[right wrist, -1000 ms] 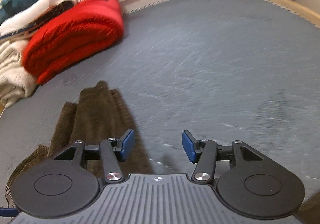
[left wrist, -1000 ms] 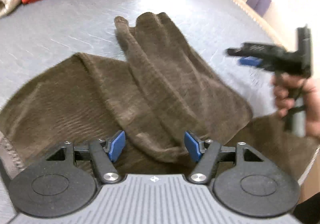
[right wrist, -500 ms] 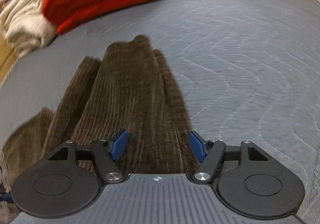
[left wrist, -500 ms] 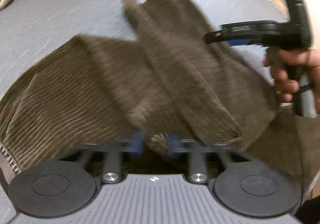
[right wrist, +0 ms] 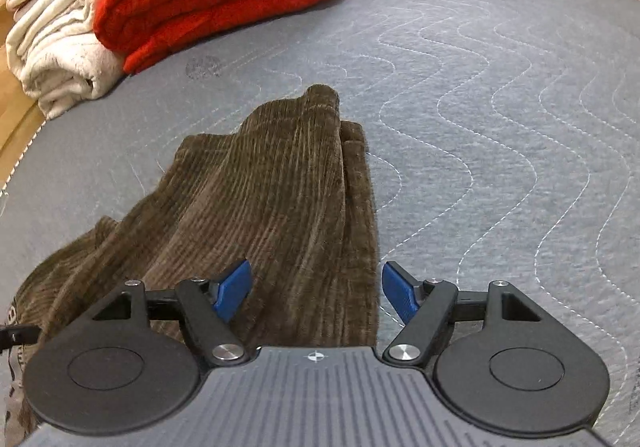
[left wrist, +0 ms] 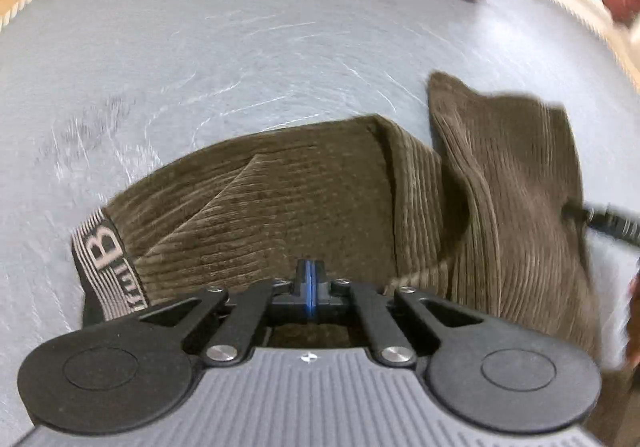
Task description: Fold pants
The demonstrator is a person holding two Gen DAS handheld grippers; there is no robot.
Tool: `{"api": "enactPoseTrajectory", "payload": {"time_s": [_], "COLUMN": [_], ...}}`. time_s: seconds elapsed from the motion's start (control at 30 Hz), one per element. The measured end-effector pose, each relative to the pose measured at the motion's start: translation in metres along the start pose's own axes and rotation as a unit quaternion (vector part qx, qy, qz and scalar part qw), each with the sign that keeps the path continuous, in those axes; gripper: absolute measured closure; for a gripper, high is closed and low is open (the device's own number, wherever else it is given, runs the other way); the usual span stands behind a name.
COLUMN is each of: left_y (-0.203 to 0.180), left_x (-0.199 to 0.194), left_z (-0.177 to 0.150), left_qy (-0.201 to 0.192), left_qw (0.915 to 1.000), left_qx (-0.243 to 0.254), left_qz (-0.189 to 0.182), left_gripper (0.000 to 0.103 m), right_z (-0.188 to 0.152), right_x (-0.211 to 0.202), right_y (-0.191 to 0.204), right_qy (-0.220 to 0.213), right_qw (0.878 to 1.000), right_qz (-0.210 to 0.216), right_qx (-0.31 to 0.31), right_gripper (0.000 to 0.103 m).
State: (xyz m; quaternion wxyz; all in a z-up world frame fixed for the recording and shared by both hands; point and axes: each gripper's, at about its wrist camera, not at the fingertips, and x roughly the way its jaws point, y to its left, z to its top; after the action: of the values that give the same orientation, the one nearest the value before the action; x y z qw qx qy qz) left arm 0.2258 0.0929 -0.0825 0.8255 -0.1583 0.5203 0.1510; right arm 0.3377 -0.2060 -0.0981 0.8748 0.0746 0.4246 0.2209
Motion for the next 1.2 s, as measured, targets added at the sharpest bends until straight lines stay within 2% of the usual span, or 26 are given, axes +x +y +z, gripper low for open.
{"api": "enactPoseTrajectory", "payload": {"time_s": [0.07, 0.13, 0.17, 0.2, 0.27, 0.4, 0.6, 0.73, 0.8, 0.9, 1.0, 1.07, 1.13, 1.2], "left_y": [0.005, 0.001, -0.004, -0.006, -0.012, -0.017, -0.014, -0.015, -0.017, -0.018, -0.018, -0.018, -0.019, -0.019], "left_x": [-0.001, -0.003, -0.003, -0.005, -0.007, -0.010, -0.009, -0.008, -0.008, -0.007, -0.007, -0.007, -0.006, -0.005], "left_z": [0.003, 0.004, 0.005, 0.004, 0.001, -0.002, -0.003, -0.001, -0.001, -0.001, -0.001, 0.000, -0.001, -0.001], "left_qy": [-0.001, -0.007, -0.009, -0.009, -0.011, -0.010, -0.008, -0.008, -0.008, -0.006, -0.005, -0.005, -0.004, -0.004], "left_qw": [0.9997, 0.9996, 0.9996, 0.9995, 0.9994, 0.9990, 0.9992, 0.9990, 0.9989, 0.9988, 0.9988, 0.9987, 0.9987, 0.9986], "left_qx": [-0.018, -0.013, -0.007, 0.000, 0.011, 0.020, 0.017, 0.021, 0.024, 0.028, 0.029, 0.031, 0.033, 0.035], "left_qz": [-0.015, -0.022, -0.026, -0.029, -0.032, -0.039, -0.035, -0.038, -0.038, -0.039, -0.040, -0.040, -0.039, -0.038], "left_gripper": [0.103, 0.103, 0.103, 0.102, 0.102, 0.102, 0.100, 0.099, 0.099, 0.099, 0.099, 0.099, 0.099, 0.099], "right_z": [0.001, 0.003, 0.003, 0.003, 0.004, 0.007, 0.004, 0.001, -0.002, -0.009, -0.011, -0.009, -0.008, -0.005], "right_x": [0.003, 0.006, 0.008, 0.010, 0.011, 0.005, 0.007, -0.002, -0.004, -0.001, 0.005, 0.011, 0.016, 0.020], "right_y": [0.002, 0.005, 0.006, 0.005, 0.000, -0.018, -0.024, -0.037, -0.044, -0.049, -0.034, -0.019, -0.002, 0.011], "right_qy": [0.000, -0.002, -0.003, -0.003, -0.007, -0.022, -0.029, -0.072, -0.088, -0.089, -0.086, -0.070, -0.057, -0.049], "right_qw": [1.000, 1.000, 1.000, 1.000, 1.000, 0.998, 0.998, 0.992, 0.990, 0.987, 0.991, 0.995, 0.998, 0.998], "right_qz": [0.003, -0.006, -0.011, -0.015, -0.026, -0.045, -0.033, 0.009, -0.002, -0.006, -0.026, -0.006, 0.001, -0.028], "right_qx": [0.000, -0.007, -0.008, -0.006, 0.002, 0.041, 0.051, 0.100, 0.114, 0.135, 0.103, 0.070, 0.034, -0.003], "right_gripper": [0.029, 0.031, 0.034, 0.042, 0.047, 0.045, 0.042, 0.044, 0.044, 0.044, 0.044, 0.045, 0.053, 0.085]}}
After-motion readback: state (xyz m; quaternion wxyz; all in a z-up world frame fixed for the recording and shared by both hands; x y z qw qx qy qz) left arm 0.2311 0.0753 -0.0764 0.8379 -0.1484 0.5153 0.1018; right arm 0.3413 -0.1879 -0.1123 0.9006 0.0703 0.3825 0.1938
